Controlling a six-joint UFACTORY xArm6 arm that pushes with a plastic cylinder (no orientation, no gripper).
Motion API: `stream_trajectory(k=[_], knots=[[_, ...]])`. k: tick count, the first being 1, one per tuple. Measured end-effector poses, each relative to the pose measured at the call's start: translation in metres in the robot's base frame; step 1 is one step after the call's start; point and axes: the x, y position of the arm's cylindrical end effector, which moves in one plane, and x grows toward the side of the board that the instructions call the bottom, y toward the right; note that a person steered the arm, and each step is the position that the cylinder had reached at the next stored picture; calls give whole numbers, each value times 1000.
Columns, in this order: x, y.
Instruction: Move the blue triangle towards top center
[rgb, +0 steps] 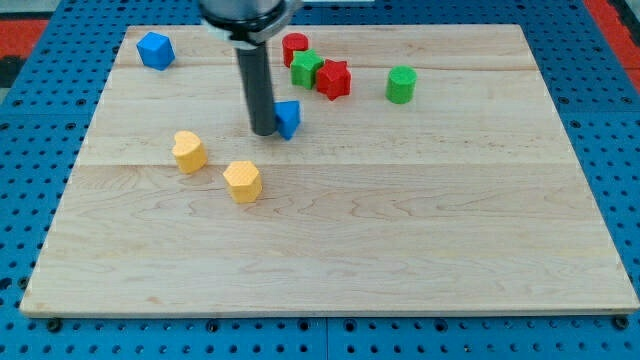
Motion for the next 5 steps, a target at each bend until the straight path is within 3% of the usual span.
stream_trajectory(k=[2, 3, 5], knots=[[-39, 68], [-39, 113], [-92, 128]])
